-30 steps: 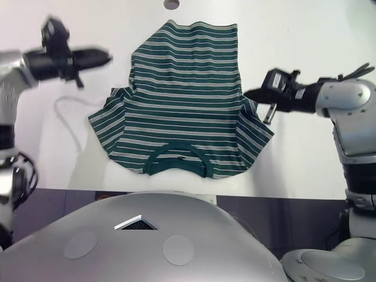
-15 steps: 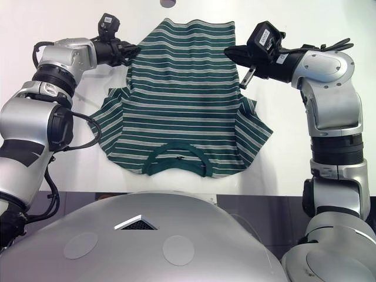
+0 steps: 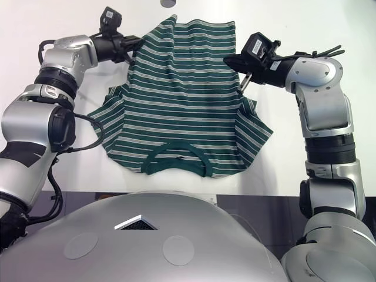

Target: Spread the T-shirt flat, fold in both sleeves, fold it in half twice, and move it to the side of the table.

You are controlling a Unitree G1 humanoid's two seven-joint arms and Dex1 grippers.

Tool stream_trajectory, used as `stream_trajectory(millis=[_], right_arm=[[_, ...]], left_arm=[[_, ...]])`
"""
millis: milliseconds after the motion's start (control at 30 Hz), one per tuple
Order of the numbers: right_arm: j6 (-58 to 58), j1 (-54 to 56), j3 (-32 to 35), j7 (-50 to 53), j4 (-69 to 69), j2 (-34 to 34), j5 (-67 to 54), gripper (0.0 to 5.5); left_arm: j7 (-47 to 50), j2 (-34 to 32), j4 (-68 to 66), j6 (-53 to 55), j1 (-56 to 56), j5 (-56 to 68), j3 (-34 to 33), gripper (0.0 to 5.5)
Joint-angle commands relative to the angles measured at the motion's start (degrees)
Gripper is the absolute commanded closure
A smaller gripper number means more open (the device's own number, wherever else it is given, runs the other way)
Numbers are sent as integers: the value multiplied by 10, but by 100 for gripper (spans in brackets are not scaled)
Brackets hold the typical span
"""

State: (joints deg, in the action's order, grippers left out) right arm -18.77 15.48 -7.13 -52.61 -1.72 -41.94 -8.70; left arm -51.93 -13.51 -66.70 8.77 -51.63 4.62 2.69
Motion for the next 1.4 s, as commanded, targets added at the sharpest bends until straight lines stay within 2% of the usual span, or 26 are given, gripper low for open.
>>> stream_trajectory(millis=[33, 100, 200, 300, 367, 500, 600, 833, 1133, 1300, 1400], right_arm=[[3, -12, -10, -5, -5, -3, 11, 550], [2, -19, -13, -7, -9, -4, 13, 550], [3, -26, -17, -7, -10, -3, 18, 550], [1, -28, -20, -7, -11, 1, 22, 550], [-1, -29, -20, -7, -12, 1, 22, 550], [-2, -31, -19, -6, -11, 1, 21, 550], [-2, -31, -20, -3, -7, 4, 23, 550], [2, -33, -25, 4, -3, 13, 31, 550], [5, -34, -32, 8, 4, 16, 39, 550], [9, -33, -32, 5, 12, 18, 48, 550], [11, -32, -33, 4, 14, 19, 50, 550]], left_arm=[[-69, -2, 143, 1, 72, -51, 87, 546], [-85, -9, 239, 13, 125, -78, 137, 546], [-59, 0, 318, 50, 170, -99, 169, 546], [-42, 11, 361, 90, 193, -98, 179, 486], [-37, 6, 384, 103, 202, -100, 182, 447], [-42, 2, 455, 145, 183, -38, 127, 447], [-11, 22, 438, 177, 144, -9, 94, 447], [58, 47, 297, 205, 101, -56, 131, 447], [46, 55, 287, 210, 109, -48, 138, 447], [50, 62, 290, 185, 114, -37, 124, 534], [65, 64, 277, 165, 108, -40, 116, 545]])
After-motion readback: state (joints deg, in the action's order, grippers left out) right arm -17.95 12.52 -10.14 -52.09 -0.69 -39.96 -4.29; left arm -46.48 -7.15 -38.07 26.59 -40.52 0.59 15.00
